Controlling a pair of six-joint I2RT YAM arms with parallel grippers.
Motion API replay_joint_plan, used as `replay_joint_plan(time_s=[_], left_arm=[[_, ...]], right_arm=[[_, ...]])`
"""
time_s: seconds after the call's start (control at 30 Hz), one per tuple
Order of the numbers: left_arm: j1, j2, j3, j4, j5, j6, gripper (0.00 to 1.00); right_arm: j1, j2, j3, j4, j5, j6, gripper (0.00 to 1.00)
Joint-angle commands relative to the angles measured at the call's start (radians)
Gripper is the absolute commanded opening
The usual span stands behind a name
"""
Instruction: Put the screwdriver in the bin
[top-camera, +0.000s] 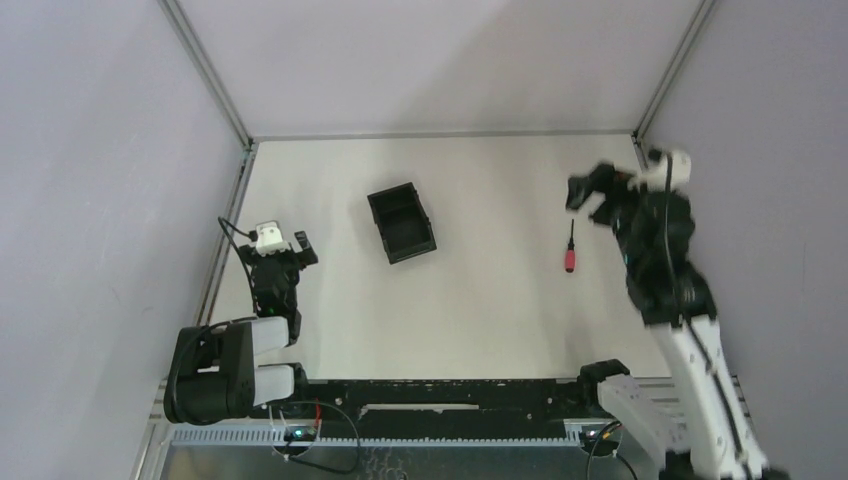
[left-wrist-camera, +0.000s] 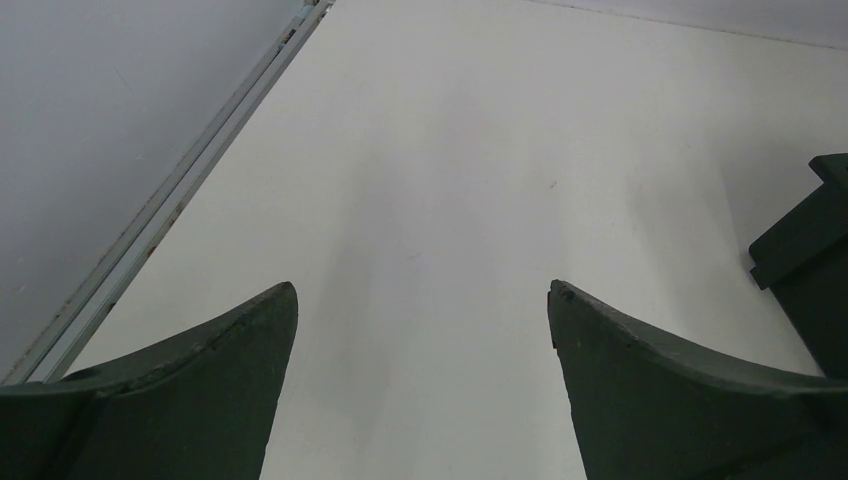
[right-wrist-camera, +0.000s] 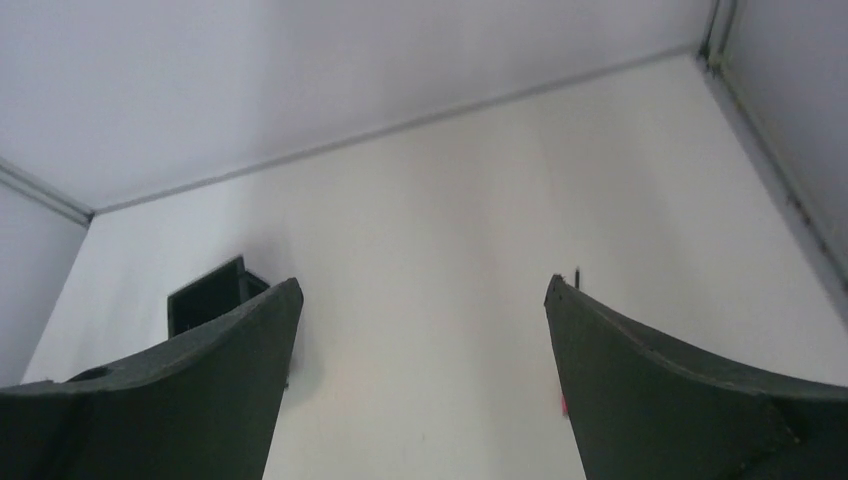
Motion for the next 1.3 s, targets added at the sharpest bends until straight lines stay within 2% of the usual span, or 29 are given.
replay_joint_plan(time_s=[0.0, 0.1, 0.2, 0.33, 0.57, 0.67, 0.73, 0.87, 0.93, 1.07, 1.27], left_arm=[[-0.005, 0.000, 0.048, 0.035, -0.003, 0.018, 1.00], [-0.005, 0.000, 0.047, 0.036, -0.002, 0.018, 1.00], [-0.005, 0.000, 0.048, 0.035, -0.003, 0.018, 1.00], [-0.005, 0.000, 0.047, 0.035, -0.003, 0.018, 1.00], [-0.005, 0.001, 0.047, 0.035, -0.003, 0.018, 1.00], [-0.004, 0.000, 0.047, 0.035, -0.002, 0.018, 1.00], [-0.005, 0.001, 0.047, 0.035, -0.003, 0.018, 1.00], [-0.005, 0.000, 0.047, 0.035, -0.002, 0.018, 1.00], [-0.005, 0.000, 0.047, 0.035, -0.002, 0.018, 1.00], [-0.004, 0.001, 0.047, 0.035, -0.003, 0.018, 1.00], [-0.005, -0.001, 0.048, 0.035, -0.002, 0.017, 1.00]], right_arm=[[-0.031, 0.407, 0.405, -0.389, -0.007, -0.107, 1.00], [-0.098, 0.703, 0.661, -0.676, -0.097, -0.138, 1.00], [-0.131, 0.913, 0.737, -0.771, -0.098, -0.154, 1.00], [-0.189, 1.106, 0.677, -0.681, -0.146, -0.146, 0.97], [-0.246, 1.287, 0.536, -0.478, -0.128, -0.149, 0.86], [-0.250, 1.354, 0.532, -0.447, -0.117, -0.169, 0.77], [-0.249, 1.383, 0.528, -0.437, -0.106, -0.181, 0.67], [-0.249, 1.399, 0.517, -0.448, -0.105, -0.204, 0.28], [-0.248, 1.381, 0.535, -0.470, -0.115, -0.219, 0.02], [-0.241, 1.317, 0.654, -0.591, -0.089, -0.238, 0.00], [-0.214, 1.293, 1.015, -0.928, -0.034, -0.235, 0.00]])
